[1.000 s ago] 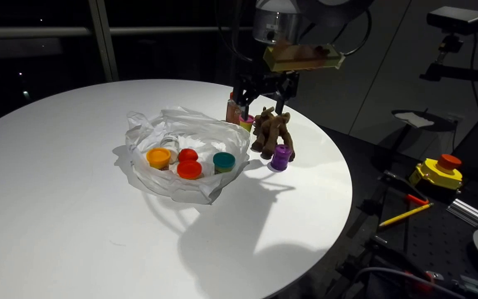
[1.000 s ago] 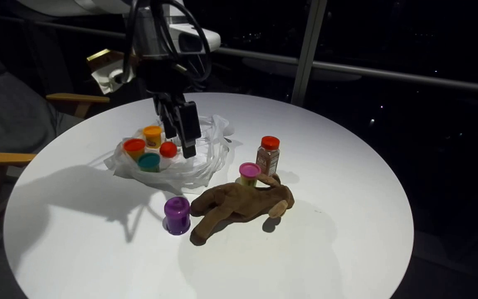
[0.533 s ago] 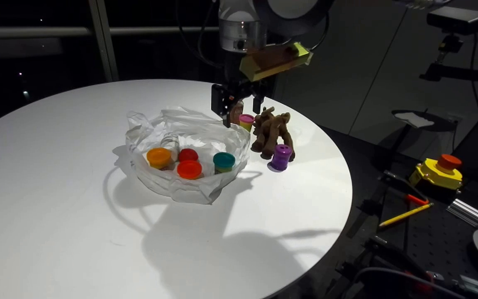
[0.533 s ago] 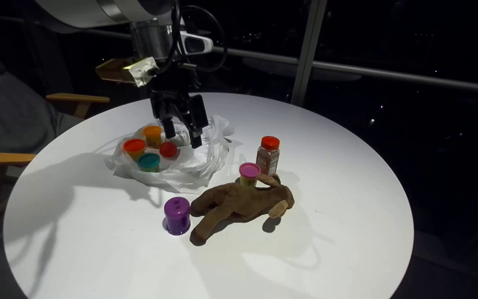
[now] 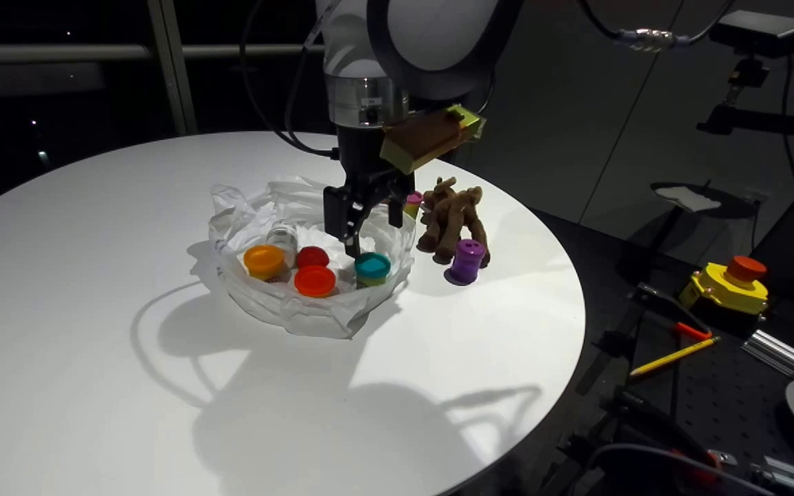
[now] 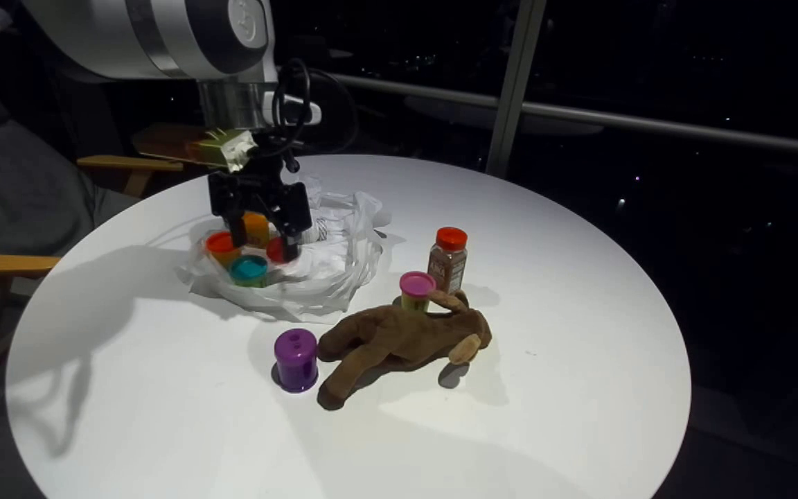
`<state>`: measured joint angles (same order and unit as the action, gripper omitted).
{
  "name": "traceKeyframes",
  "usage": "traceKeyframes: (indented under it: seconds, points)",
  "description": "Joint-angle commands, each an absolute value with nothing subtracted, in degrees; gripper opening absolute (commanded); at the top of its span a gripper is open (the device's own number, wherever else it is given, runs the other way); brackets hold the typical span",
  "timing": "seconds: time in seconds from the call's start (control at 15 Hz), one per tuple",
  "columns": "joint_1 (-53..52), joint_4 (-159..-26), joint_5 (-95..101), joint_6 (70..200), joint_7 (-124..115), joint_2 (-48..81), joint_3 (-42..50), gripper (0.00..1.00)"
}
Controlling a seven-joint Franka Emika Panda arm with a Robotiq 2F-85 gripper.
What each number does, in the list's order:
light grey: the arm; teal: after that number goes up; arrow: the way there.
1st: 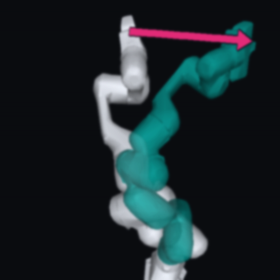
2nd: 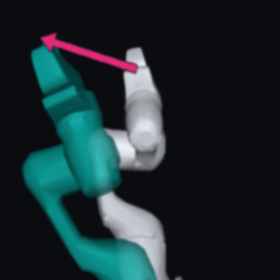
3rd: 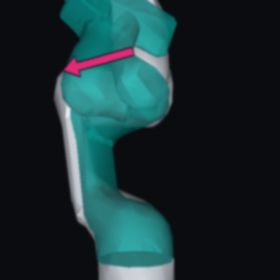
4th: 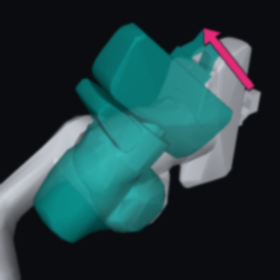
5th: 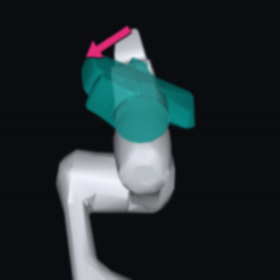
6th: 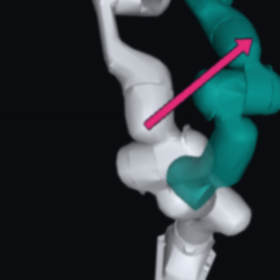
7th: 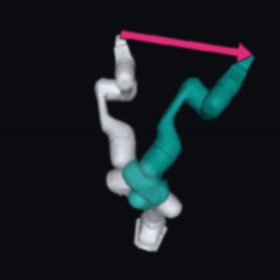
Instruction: Remove all the objects from the plastic bag and put them on the table
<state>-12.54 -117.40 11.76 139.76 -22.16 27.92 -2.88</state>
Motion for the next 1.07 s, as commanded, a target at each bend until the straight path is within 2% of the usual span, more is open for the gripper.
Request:
traceKeyframes:
  seconds: [0.0,0.73,0.8,0.93,1.0]
  points:
    - [-11.5,-116.5,6.5,139.5,-16.4,27.9,-4.9,1.0]
    - [-12.0,-113.6,4.5,136.2,-12.4,32.1,-4.6,0.99]
    - [-12.0,-113.7,4.5,136.2,-12.3,32.1,-4.6,0.75]
    - [-12.1,-114.0,4.7,136.4,-12.5,32.0,-4.4,0.7]
    - [-12.1,-114.4,4.7,136.5,-12.5,31.7,-4.5,0.6]
